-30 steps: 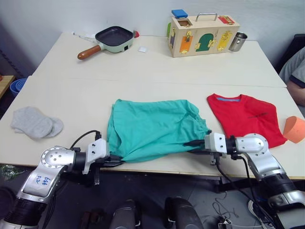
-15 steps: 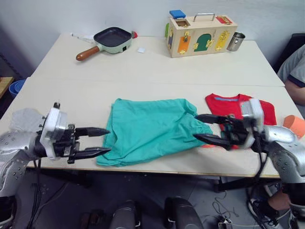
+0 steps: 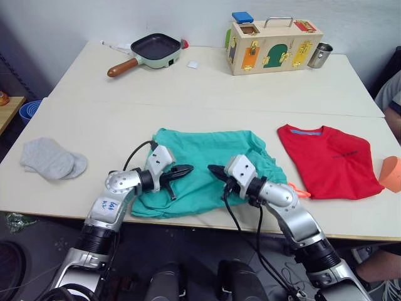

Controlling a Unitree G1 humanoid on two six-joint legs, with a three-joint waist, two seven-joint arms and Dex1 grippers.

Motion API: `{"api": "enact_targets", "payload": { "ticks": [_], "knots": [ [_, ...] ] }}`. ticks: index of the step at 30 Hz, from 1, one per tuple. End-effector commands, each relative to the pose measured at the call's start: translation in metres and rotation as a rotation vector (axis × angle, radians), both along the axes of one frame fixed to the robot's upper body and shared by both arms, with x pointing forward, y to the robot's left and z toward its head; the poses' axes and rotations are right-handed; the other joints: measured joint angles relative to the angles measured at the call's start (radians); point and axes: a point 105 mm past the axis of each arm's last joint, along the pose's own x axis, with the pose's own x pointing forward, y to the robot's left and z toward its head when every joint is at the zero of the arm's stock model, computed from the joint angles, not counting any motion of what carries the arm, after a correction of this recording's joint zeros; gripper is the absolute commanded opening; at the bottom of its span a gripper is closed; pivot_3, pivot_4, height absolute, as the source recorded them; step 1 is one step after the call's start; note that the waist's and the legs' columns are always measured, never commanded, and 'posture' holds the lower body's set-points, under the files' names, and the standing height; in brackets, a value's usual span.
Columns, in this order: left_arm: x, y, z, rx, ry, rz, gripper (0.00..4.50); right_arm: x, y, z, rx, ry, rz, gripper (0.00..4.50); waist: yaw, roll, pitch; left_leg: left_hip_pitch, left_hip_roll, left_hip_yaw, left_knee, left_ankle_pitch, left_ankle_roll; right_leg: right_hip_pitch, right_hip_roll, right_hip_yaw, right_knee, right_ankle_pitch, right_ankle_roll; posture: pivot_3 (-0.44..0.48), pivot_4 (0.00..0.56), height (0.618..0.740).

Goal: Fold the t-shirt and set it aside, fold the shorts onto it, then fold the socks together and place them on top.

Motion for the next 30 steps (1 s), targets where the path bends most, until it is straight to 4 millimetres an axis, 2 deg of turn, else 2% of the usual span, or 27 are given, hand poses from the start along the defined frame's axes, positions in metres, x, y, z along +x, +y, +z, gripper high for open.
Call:
{"api": "enact_targets", "payload": {
  "ticks": [1,5,8,13,15,18,21,24,27,30],
  "knots": [
    [0.001,0.007,-0.019,0.034,0.044,0.071,0.0,0.012,-0.026,0.011,0.032,-0.063,-0.118,0.02,0.0,0.0,0.0,0.001,0.0,0.0,0.0,0.0,0.0,0.001,0.0,0.0,0.0,0.0,0.0,0.0,0.15,0.74],
    [-0.009,0.013,-0.033,0.052,0.125,0.067,0.0,0.019,-0.053,0.005,0.025,-0.078,-0.214,0.02,-0.002,-0.001,-0.002,0.004,0.0,0.0,0.0,0.0,0.0,0.002,-0.001,0.001,-0.001,0.0,0.0,0.0,0.15,0.74],
    [-0.012,0.024,-0.036,0.057,0.137,0.077,0.0,0.029,-0.087,0.005,0.08,-0.096,-0.33,0.02,-0.002,0.0,-0.007,0.005,0.0,0.0,0.0,0.0,0.0,0.003,-0.001,0.001,-0.001,0.0,0.0,0.0,0.15,0.74],
    [-0.015,0.033,-0.036,0.051,0.14,0.087,0.0,0.036,-0.111,0.011,0.147,-0.124,-0.385,0.02,0.001,0.0,-0.01,0.013,0.0,-0.001,-0.001,0.0,0.0,0.012,-0.002,0.001,-0.003,0.0,0.0,0.0,0.15,0.74],
    [-0.016,0.032,-0.033,0.033,0.119,0.065,0.0,0.035,-0.112,0.016,0.19,-0.133,-0.356,0.02,0.001,0.001,-0.011,0.021,0.0,-0.002,-0.006,-0.003,0.0,0.02,-0.003,0.0,-0.008,0.0,0.0,0.0,0.15,0.74],
    [-0.015,0.03,-0.022,-0.001,0.058,0.032,0.0,0.017,-0.096,0.039,0.375,-0.122,-0.162,0.02,0.001,0.001,-0.011,0.021,-0.001,-0.002,-0.01,-0.003,0.0,0.019,-0.003,0.001,-0.009,0.0,0.0,0.0,0.15,0.74],
    [-0.015,0.023,0.0,-0.07,-0.048,-0.037,0.0,-0.005,-0.096,0.068,0.592,-0.04,-0.027,0.02,0.0,0.003,-0.01,0.02,0.0,-0.002,-0.015,-0.002,-0.001,0.017,-0.003,0.0,-0.01,0.0,-0.001,0.0,0.15,0.74],
    [-0.019,0.018,0.021,-0.139,-0.126,-0.104,0.0,-0.027,-0.091,0.078,0.59,0.058,0.082,0.58,0.0,0.003,-0.01,0.018,0.0,-0.003,-0.015,-0.002,-0.001,0.015,-0.003,-0.001,-0.009,-0.001,-0.001,0.0,0.15,0.74],
    [-0.026,0.015,0.038,-0.206,-0.164,-0.185,0.0,-0.038,-0.1,0.09,0.63,0.124,0.056,1.63,0.0,0.003,-0.01,0.018,0.0,-0.003,-0.015,-0.002,-0.001,0.016,-0.003,-0.001,-0.013,-0.001,-0.001,0.0,0.15,0.74],
    [-0.035,0.013,0.052,-0.224,-0.187,-0.285,0.0,-0.05,-0.114,0.092,0.687,0.304,-0.026,2.67,0.003,0.003,-0.01,0.018,0.0,-0.004,-0.016,-0.002,-0.001,0.016,-0.004,-0.001,-0.013,-0.001,-0.001,0.0,0.15,0.74]
  ]
}}
